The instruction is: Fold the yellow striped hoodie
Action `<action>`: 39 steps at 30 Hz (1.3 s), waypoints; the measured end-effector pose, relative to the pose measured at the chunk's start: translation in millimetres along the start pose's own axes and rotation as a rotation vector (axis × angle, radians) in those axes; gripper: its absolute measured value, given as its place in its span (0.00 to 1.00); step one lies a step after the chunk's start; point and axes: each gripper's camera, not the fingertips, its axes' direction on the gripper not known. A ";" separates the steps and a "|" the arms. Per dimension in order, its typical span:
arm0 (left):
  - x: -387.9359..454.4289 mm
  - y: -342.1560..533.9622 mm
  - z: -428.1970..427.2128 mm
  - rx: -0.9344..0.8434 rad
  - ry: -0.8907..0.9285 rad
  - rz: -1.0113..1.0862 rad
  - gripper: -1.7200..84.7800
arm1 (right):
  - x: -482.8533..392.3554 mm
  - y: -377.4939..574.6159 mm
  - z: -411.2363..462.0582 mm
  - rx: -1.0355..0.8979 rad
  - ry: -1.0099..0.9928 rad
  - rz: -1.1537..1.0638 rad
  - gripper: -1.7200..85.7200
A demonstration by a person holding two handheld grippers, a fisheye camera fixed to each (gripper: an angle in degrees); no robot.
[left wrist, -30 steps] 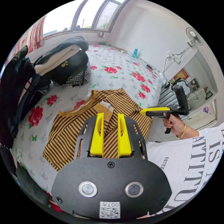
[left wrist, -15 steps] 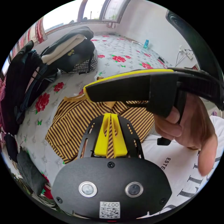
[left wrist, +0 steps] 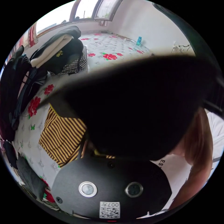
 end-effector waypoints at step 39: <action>-158.7 55.2 41.5 -0.181 -0.348 -0.530 0.01 | 44.8 7.4 95.7 -0.449 0.416 -0.305 0.02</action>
